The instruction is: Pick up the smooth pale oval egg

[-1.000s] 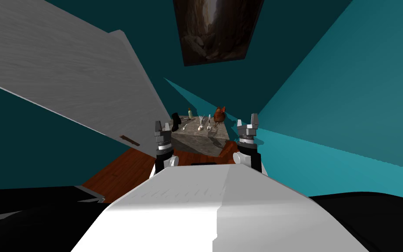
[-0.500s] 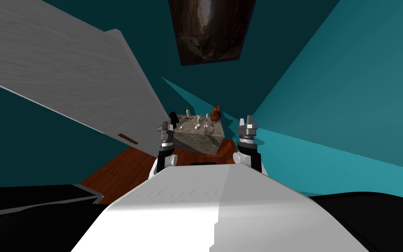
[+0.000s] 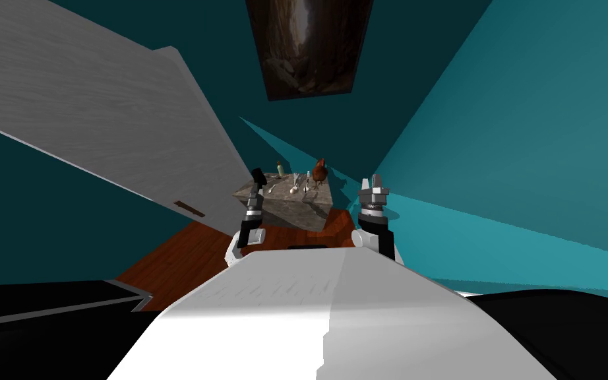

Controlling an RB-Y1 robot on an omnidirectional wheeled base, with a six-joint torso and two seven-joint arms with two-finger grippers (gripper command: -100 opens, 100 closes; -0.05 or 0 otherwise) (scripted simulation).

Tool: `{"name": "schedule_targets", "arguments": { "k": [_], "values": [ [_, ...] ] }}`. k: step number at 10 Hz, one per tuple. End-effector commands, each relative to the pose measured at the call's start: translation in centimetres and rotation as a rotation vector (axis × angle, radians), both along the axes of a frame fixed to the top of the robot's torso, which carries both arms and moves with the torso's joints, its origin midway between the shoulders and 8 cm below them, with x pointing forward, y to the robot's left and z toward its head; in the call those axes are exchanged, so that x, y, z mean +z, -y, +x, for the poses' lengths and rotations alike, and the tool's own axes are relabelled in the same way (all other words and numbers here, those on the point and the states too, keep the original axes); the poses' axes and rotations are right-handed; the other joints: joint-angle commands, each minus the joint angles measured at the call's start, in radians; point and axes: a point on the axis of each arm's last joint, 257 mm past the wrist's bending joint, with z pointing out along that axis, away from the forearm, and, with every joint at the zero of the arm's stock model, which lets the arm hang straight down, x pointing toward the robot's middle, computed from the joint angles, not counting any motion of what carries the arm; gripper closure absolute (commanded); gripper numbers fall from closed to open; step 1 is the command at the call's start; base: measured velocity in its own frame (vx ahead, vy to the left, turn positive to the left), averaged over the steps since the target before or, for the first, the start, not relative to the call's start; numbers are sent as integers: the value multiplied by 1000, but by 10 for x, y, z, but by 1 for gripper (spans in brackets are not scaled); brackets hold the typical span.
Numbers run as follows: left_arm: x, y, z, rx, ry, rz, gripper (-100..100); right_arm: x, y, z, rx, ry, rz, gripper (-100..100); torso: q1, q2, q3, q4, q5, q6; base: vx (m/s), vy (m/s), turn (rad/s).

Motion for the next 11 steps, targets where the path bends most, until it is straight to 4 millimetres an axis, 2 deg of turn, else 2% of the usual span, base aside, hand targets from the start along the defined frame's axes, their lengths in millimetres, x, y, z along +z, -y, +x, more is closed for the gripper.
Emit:
{"name": "schedule_targets", "arguments": {
  "k": [1, 3, 4, 5, 6, 7, 8, 9, 10, 11],
  "values": [
    [-4, -4, 8, 5, -27, 5, -100, 0, 0, 0, 0, 0, 0, 0, 0, 0, 0, 0, 0, 0, -22, -63, -16],
    [-18, -22, 33, 24, -92, 30, -100, 0, 0, 0, 0, 0, 0, 0, 1, -1, -1, 0, 0, 0, -23, -91, -51],
    [-27, -25, 36, 30, -119, 27, -100, 0, 0, 0, 0, 0, 0, 0, -1, -2, -1, 0, 0, 0, -12, -90, -22],
    [-32, -37, 50, 44, -153, 36, -100, 0, 0, 0, 0, 0, 0, 0, 0, -2, -1, 0, 0, 0, -27, -85, -36],
    [-38, -39, 51, 48, -167, 35, -100, 0, 0, 0, 0, 0, 0, 0, 0, -1, -1, 0, 0, 0, -15, -69, -28],
    [-45, -53, 64, 66, -204, 40, -100, 0, 0, 0, 0, 0, 0, 0, 1, -2, -1, 0, 0, 0, -8, -79, -48],
    [-49, -54, 65, 69, -216, 39, -100, 0, 0, 0, 0, 0, 0, 0, 1, -2, -1, 0, 0, 0, -9, -65, -25],
    [-55, -70, 78, 90, -252, 41, -100, 0, 0, 0, 0, 0, 0, 0, 1, -2, -1, 0, 0, 0, -6, -80, -55],
    [-59, -71, 79, 94, -265, 39, -100, 0, 0, 0, 0, 0, 0, 0, 0, -2, -1, -1, 0, 0, -7, -68, -33],
    [-62, -88, 90, 116, -294, 39, -100, 0, 0, 0, 0, 0, 0, 0, 1, -2, -1, 0, 0, 0, -10, -77, -58]
  ]
}}
